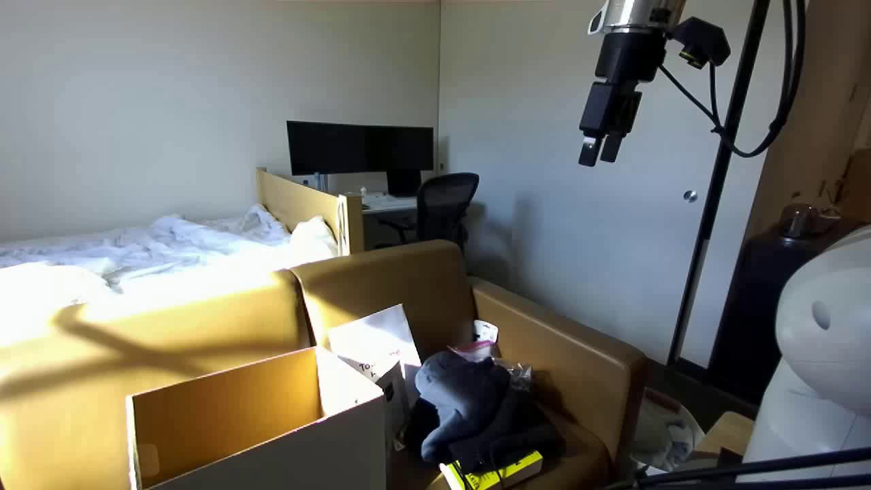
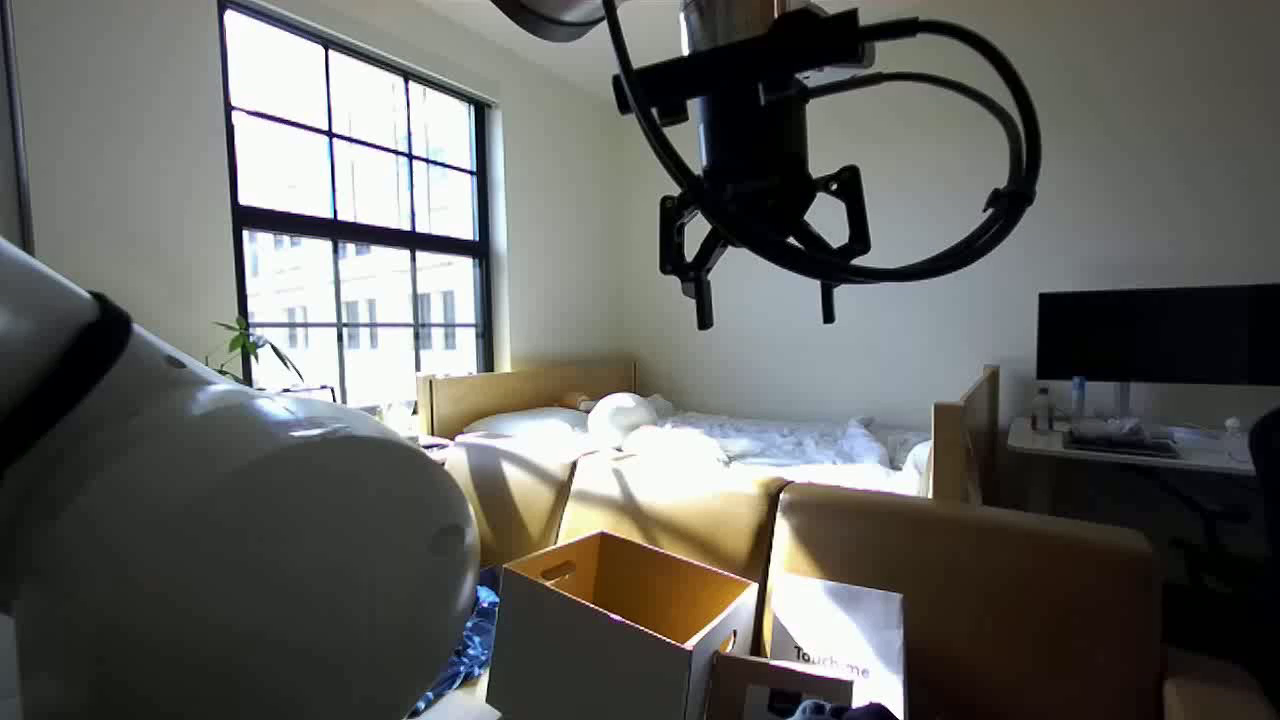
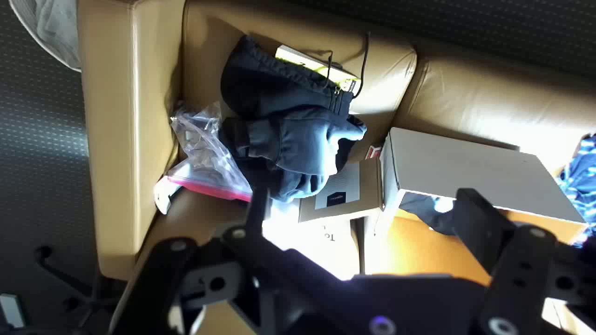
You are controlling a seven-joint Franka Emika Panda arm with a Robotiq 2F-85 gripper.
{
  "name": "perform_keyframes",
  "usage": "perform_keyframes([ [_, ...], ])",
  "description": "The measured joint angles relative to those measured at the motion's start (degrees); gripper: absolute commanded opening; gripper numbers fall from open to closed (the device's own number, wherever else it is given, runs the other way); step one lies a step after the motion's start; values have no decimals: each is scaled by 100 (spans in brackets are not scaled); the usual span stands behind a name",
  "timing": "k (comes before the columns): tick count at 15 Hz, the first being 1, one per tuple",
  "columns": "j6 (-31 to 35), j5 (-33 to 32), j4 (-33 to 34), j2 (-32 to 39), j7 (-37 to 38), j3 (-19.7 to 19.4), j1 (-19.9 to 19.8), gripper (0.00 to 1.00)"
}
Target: Put a book and hoodie from the couch into the box
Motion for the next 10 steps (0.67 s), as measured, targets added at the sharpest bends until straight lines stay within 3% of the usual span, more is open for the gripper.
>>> perform_keyframes([
  [10, 75, 16, 1, -4, 0, -2, 1, 100],
])
